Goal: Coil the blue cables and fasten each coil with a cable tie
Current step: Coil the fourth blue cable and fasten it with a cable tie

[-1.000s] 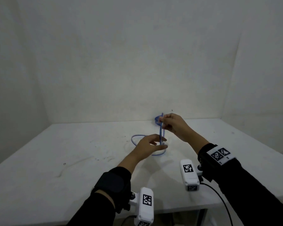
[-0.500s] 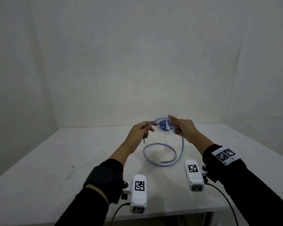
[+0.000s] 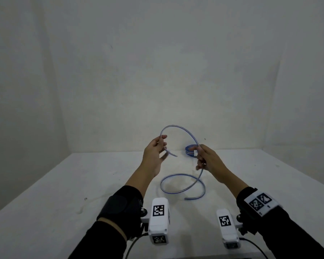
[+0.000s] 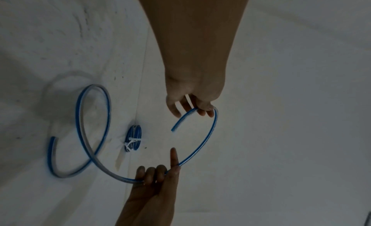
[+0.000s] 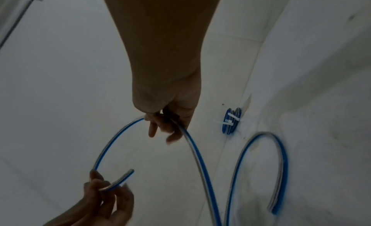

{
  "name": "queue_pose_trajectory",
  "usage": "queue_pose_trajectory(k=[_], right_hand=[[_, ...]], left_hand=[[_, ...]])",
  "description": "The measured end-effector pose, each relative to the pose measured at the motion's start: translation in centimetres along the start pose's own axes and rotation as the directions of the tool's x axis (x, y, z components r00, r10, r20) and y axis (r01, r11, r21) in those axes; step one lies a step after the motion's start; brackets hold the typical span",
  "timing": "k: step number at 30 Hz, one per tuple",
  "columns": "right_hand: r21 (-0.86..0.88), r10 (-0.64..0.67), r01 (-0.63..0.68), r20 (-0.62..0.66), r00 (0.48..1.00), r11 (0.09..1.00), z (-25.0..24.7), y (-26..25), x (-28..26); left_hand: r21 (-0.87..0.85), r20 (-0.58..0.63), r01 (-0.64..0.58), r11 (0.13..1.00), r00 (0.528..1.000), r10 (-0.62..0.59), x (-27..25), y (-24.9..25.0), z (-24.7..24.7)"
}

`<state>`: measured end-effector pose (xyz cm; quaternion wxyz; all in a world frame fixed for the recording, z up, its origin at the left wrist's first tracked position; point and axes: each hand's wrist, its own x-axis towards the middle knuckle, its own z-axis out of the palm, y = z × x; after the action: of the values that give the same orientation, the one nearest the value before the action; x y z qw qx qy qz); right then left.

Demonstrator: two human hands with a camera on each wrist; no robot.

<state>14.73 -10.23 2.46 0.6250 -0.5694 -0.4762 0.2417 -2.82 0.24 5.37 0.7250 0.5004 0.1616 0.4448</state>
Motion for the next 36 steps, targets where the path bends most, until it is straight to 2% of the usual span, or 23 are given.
queue_pose_trajectory(k=[3,9,16,24,26,28,30,31,33,36], right_hand=[[0.085,0.004,-0.002,-0.015,1.0,0.996,0.9,0.0,0.0],[0.339,0.053,-0.07,0.059,0.997,0.938,2.3,-0.9,0.2],[0.339,0.007,-0.05,0.128,0.992,0.939,2.8,-1.4,0.0],[0.234,-0.065,0.051,0.05,0.997,0.971,3.1,-1.7,0.2],[0.152,-0.063,0.057,0.03,0.998,0.987,3.2,-1.8,0.3],[0.052,-0.081,0.079,0.038,0.996,0.996,3.1,-1.9,0.3],[-0.086,-0.106,0.112,0.067,0.992,0.99,2.9,-2.1,0.2],[-0.139,-0.114,0.125,0.085,0.99,0.982,2.8,-2.1,0.1],[-0.164,-0.125,0.145,0.129,0.984,0.976,2.6,-2.1,0.0],[-0.187,-0.105,0.145,0.21,0.972,0.972,2.7,-2.4,-0.2]], left_hand=[[-0.057,-0.079,-0.007,0.998,0.997,0.003,0.3,-0.8,0.1],[-0.224,-0.096,0.022,0.974,0.994,-0.045,0.0,-2.2,0.7],[-0.28,-0.043,0.136,0.95,0.987,-0.154,-0.6,-3.6,0.9],[-0.264,0.015,0.211,0.941,0.977,-0.215,-0.9,-4.5,1.2],[-0.184,0.012,0.225,0.957,0.974,-0.226,-0.8,-4.4,1.2],[0.012,-0.069,0.221,0.975,0.973,-0.219,-0.4,-4.5,1.2],[0.189,-0.195,0.141,0.972,0.975,-0.104,0.0,-4.2,1.0],[0.243,-0.215,0.069,0.967,0.977,-0.016,0.2,-4.0,0.8],[0.333,-0.151,-0.052,0.941,0.983,0.108,0.3,-3.5,0.5],[0.431,0.008,-0.13,0.893,0.99,0.14,0.3,-2.7,0.3]])
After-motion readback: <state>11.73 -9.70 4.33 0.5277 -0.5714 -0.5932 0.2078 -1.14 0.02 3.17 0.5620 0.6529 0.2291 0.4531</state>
